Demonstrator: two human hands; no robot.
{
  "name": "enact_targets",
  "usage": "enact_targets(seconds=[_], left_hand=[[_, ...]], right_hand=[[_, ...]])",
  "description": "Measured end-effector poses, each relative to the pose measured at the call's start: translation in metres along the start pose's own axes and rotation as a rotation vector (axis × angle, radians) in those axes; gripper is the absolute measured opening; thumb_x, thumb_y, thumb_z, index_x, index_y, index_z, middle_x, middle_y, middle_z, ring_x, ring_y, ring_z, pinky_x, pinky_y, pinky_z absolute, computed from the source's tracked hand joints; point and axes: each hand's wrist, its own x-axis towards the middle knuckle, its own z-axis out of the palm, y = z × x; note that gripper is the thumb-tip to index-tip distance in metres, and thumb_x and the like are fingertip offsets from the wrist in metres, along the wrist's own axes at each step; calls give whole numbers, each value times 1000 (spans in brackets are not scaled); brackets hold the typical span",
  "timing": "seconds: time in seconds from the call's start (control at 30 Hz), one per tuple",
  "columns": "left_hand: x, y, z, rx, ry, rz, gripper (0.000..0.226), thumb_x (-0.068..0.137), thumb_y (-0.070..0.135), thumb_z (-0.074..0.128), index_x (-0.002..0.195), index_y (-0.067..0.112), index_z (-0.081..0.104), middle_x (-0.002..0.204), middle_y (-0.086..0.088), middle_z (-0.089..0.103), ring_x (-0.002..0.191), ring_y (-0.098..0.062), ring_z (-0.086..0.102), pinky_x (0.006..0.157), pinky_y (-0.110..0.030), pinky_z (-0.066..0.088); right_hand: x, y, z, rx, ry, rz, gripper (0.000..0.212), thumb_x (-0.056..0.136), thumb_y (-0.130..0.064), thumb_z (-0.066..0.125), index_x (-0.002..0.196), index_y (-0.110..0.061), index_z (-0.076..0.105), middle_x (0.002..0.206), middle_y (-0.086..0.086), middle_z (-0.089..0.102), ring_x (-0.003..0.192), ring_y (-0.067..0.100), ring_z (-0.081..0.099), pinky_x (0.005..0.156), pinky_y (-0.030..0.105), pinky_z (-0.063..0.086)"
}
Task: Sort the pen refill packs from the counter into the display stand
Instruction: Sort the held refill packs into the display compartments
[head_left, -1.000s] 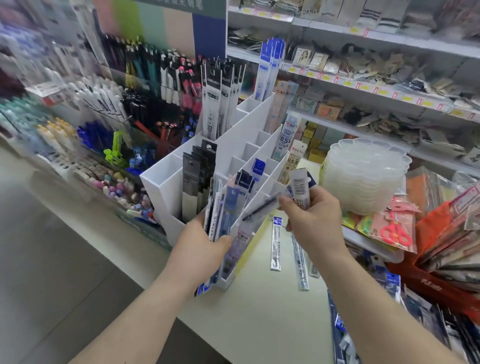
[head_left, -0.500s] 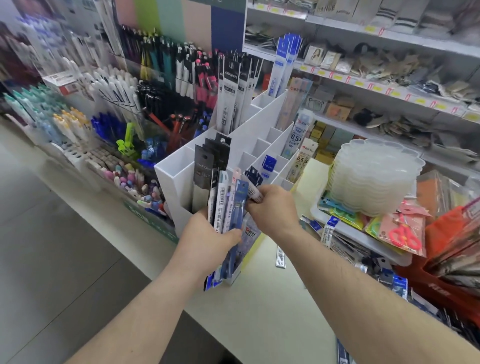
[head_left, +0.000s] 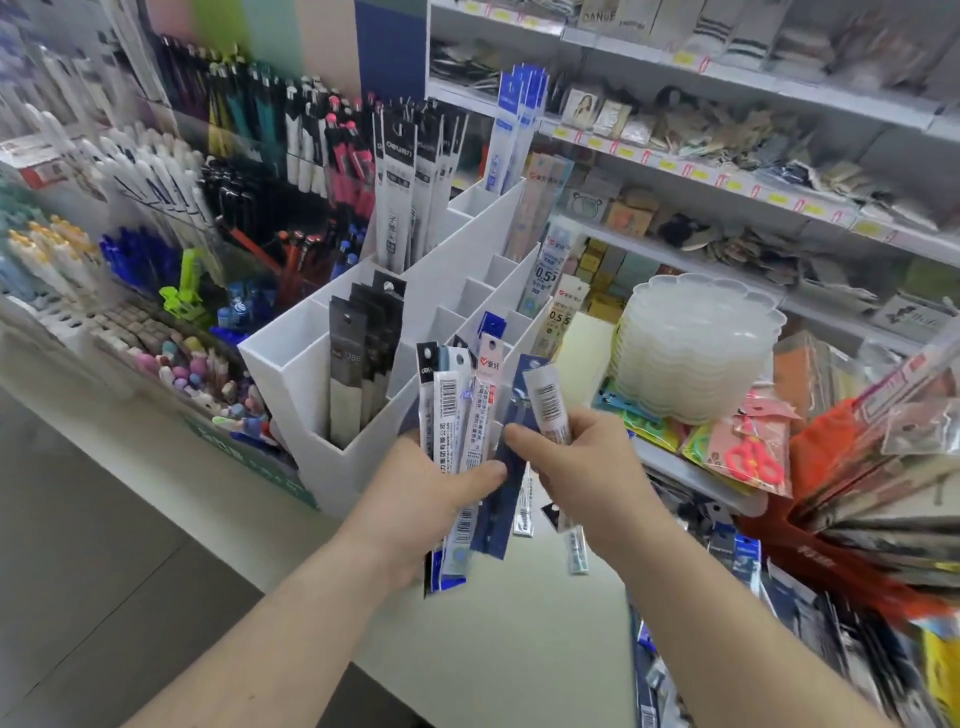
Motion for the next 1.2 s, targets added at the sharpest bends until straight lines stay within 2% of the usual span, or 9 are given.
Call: enact_targets(seconds=[0.13, 0.33, 0.5, 0.73, 0.9, 0.97, 1.07, 1.13, 1.2], left_hand=[[2, 3, -4, 23, 169, 45, 15, 89, 4, 68, 97, 17, 70, 84, -1, 77, 80, -26, 74, 73, -39, 61], [-7, 5, -16, 112, 277, 132, 15, 88, 2, 67, 93, 16, 71, 80, 3, 76, 71, -15, 73, 68, -39, 61], [-17, 8, -30, 164, 346, 164, 23, 86, 1, 66, 88, 23, 68, 79, 9, 75, 74, -15, 73, 72, -38, 57], [-29, 6, -38, 62, 398, 143, 25, 89, -2, 65, 105, 17, 66, 79, 7, 75, 68, -13, 72, 55, -22, 53], [-36, 6, -37, 36, 402, 158, 28, 87, -1, 67, 95, 25, 66, 79, 6, 76, 70, -12, 73, 63, -29, 57], [-37, 8, -36, 46, 384, 163, 30, 85, -1, 69, 90, 28, 67, 80, 6, 76, 75, -13, 73, 68, -32, 58], [-39, 10, -34, 48, 284, 144, 29, 84, -5, 69, 89, 24, 71, 81, 1, 77, 75, -19, 73, 67, -30, 61], [-40, 12, -33, 50, 193, 121, 22, 84, -3, 70, 91, 18, 73, 81, -5, 76, 75, -27, 72, 69, -36, 62], [-38, 12, -31, 3, 126, 83, 17, 85, -2, 72, 95, 12, 72, 77, -8, 74, 68, -27, 68, 66, -38, 61]], right_hand=[[13, -2, -25, 130, 278, -24, 18, 89, -14, 72, 75, -7, 64, 58, 3, 55, 49, 14, 39, 48, 26, 33], [21, -4, -32, 152, 386, -74, 17, 91, -16, 71, 76, -9, 64, 63, 8, 57, 44, 13, 38, 42, 26, 34], [23, -7, -23, 158, 348, -92, 19, 91, -16, 71, 75, -9, 65, 65, 11, 59, 49, 19, 39, 46, 30, 35], [15, -14, 12, 36, 139, -183, 19, 93, -19, 68, 75, -16, 67, 66, 8, 68, 46, 11, 47, 46, 28, 42], [30, 3, 54, -242, 41, -236, 24, 89, -27, 70, 66, -22, 64, 67, 5, 69, 63, 25, 65, 62, 46, 57], [33, 12, 68, -435, -39, -228, 28, 87, -28, 69, 62, -20, 61, 59, 1, 61, 60, 24, 58, 62, 41, 55], [27, 18, 71, -647, -143, -174, 40, 87, -25, 67, 53, -21, 47, 52, -4, 49, 55, 20, 46, 52, 29, 41], [23, 20, 63, -582, -111, -138, 38, 84, -25, 69, 52, -19, 49, 48, -6, 48, 45, 11, 44, 46, 24, 34], [20, 18, 49, -351, 25, -114, 33, 83, -28, 71, 58, -11, 58, 46, 0, 50, 41, 8, 40, 46, 24, 35]])
